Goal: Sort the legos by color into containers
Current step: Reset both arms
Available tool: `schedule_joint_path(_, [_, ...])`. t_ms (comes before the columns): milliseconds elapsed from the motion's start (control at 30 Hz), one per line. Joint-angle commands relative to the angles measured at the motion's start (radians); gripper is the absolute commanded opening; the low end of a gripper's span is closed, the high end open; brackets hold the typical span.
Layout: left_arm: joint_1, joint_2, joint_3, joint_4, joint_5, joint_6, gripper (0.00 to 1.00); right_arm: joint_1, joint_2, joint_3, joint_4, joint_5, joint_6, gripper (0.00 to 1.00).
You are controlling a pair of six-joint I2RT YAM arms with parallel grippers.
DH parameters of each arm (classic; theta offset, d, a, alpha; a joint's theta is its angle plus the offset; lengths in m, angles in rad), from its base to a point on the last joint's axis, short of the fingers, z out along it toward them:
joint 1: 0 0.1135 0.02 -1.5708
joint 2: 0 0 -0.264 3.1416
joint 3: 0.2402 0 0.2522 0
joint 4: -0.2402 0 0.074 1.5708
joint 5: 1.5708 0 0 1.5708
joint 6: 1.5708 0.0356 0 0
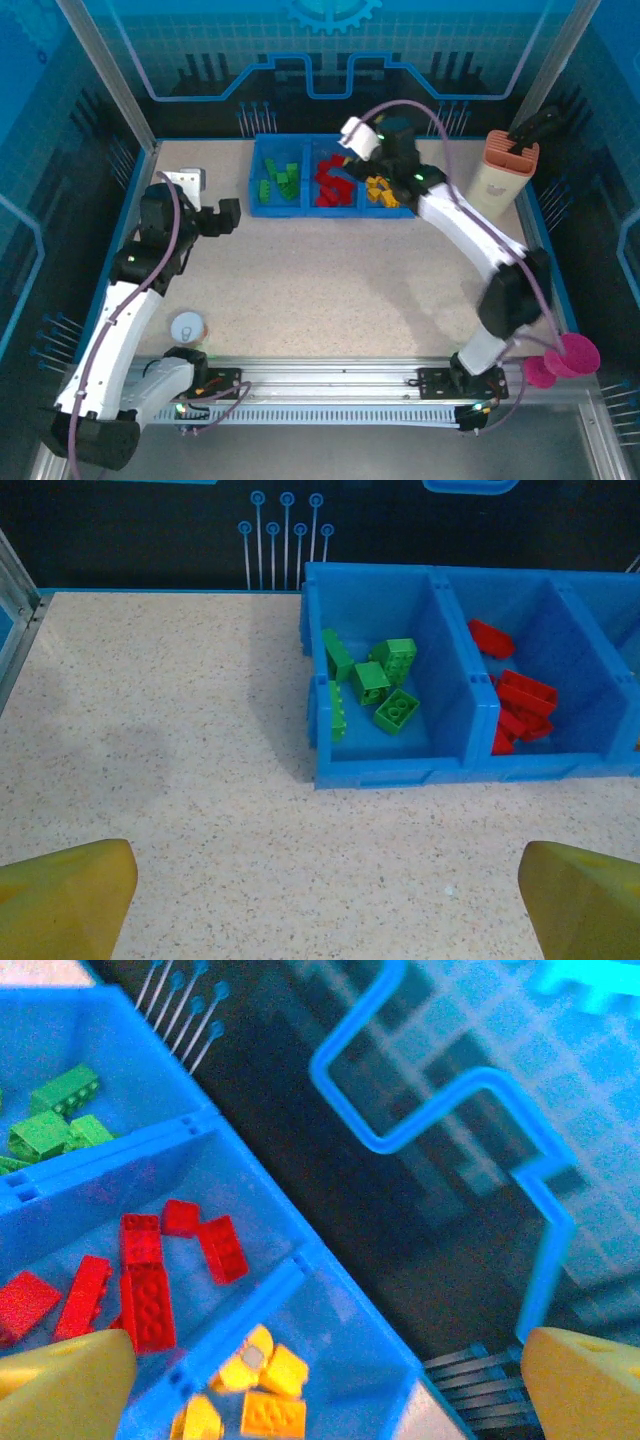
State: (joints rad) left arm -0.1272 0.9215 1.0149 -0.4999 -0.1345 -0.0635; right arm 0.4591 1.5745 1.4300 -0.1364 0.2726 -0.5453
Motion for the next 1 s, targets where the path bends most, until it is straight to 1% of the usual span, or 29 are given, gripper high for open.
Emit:
schedule_joint_path(0, [0.015, -0.019, -0.079, 0.102, -0.055, -0.045, 0.99, -0.026, -0.151, -0.252, -0.004, 0.048, 0.266, 1.0])
schedule_joint_path(67, [0.018, -0.025, -0.136, 0.167, -0.139, -0.096, 0.99, -0.048, -0.266, -0.446, 0.054, 0.024, 0.422, 1.0])
schedule_joint_path(133, [0.02, -0.025, -0.206, 0.255, -0.201, -0.131, 0.99, -0.07, -0.379, -0.681, 0.189, -0.026, 0.516, 1.0])
schedule_joint_path(200, [0.02, -0.016, -0.272, 0.353, -0.212, -0.13, 0.99, -0.079, -0.471, -0.835, 0.283, -0.03, 0.545, 1.0])
schedule_joint_path(267, [0.02, -0.005, -0.311, 0.396, -0.212, -0.124, 0.99, -0.089, -0.542, -0.918, 0.31, 0.011, 0.55, 1.0])
schedule_joint_path(367, [0.021, -0.01, -0.383, 0.448, -0.22, -0.131, 0.99, -0.105, -0.626, -0.991, 0.314, 0.09, 0.544, 1.0])
schedule_joint_path(433, [0.02, -0.023, -0.488, 0.595, -0.247, -0.099, 0.99, -0.118, -0.669, -1.052, 0.36, 0.116, 0.515, 1.0])
schedule_joint_path(500, [0.02, -0.027, -0.589, 0.762, -0.278, -0.075, 0.99, -0.145, -0.683, -1.108, 0.45, 0.178, 0.538, 1.0])
schedule_joint_path(533, [0.02, -0.016, -0.642, 0.866, -0.286, -0.061, 0.99, -0.171, -0.681, -1.127, 0.48, 0.183, 0.564, 1.0])
schedule_joint_path(600, [0.02, 0.03, -0.707, 0.997, -0.294, -0.034, 0.99, -0.216, -0.659, -1.163, 0.561, 0.14, 0.568, 1.0])
schedule_joint_path(733, [0.02, 0.152, -0.716, 1.117, -0.264, 0.01, 0.99, -0.269, -0.577, -1.155, 0.624, 0.099, 0.572, 1.0])
schedule_joint_path(833, [0.02, 0.22, -0.716, 1.207, -0.242, 0.039, 0.99, -0.271, -0.52, -1.144, 0.68, 0.074, 0.55, 1.0])
schedule_joint_path(967, [0.021, 0.287, -0.708, 1.255, -0.242, 0.07, 0.99, -0.272, -0.461, -1.118, 0.733, 0.063, 0.515, 1.0])
